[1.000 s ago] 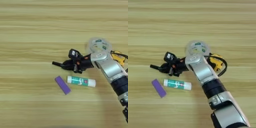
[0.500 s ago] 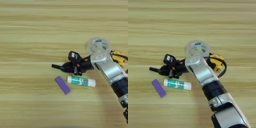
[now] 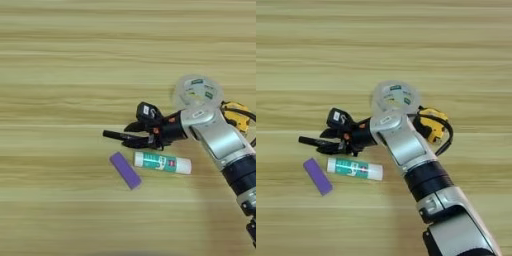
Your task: Move the objects on the table
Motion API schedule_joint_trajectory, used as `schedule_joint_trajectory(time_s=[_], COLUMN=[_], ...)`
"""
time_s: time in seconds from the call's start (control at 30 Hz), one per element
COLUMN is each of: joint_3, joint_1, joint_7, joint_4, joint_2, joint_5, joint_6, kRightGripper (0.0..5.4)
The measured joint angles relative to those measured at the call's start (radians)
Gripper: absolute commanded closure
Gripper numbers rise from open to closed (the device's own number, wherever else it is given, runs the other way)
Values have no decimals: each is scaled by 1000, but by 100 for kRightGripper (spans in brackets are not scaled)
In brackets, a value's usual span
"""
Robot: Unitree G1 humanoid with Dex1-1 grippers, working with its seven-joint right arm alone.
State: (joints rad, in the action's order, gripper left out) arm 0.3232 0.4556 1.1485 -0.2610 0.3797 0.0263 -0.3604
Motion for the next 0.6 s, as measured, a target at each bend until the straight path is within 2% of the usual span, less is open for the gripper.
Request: schedule_joint_trajectory(time_s=[0.17,0.6], joint_3=[-28,-204], joint_1=[0,26], joint_7=[-8,-72], joint_4=[15,101], joint_2=[-10,-64], joint_5=[-35,-222], joint_6=[-1,-22], kRightGripper=[220,75])
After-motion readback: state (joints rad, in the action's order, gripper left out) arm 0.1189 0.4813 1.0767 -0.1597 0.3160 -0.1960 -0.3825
